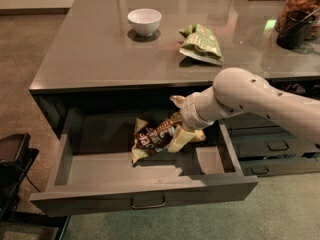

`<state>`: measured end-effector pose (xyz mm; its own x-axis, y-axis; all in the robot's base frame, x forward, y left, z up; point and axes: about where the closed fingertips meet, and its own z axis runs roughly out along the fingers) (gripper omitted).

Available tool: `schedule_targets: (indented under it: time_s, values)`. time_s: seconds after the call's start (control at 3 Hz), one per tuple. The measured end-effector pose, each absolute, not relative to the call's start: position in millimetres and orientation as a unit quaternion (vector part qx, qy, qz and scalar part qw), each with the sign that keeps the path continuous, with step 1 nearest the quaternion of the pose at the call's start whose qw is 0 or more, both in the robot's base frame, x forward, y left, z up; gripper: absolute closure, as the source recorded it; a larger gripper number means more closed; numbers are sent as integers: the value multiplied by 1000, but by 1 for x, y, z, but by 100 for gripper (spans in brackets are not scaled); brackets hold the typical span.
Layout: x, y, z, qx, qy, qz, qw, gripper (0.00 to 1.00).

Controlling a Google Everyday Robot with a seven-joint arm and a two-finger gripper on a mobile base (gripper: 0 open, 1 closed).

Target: Pick brown chip bag from top drawer and place on counter

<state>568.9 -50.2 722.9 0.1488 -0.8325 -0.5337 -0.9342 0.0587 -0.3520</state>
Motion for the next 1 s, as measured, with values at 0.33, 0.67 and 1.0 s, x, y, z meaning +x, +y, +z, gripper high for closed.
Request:
schedule_targets:
  time_s: [0.33,0.67,1.0]
  values:
    - [573,-42,710,-687,638,91,334,12]
    - [573,-39,695,-691,636,104,328,10]
    - [571,-40,677,-695,639,116,309,5]
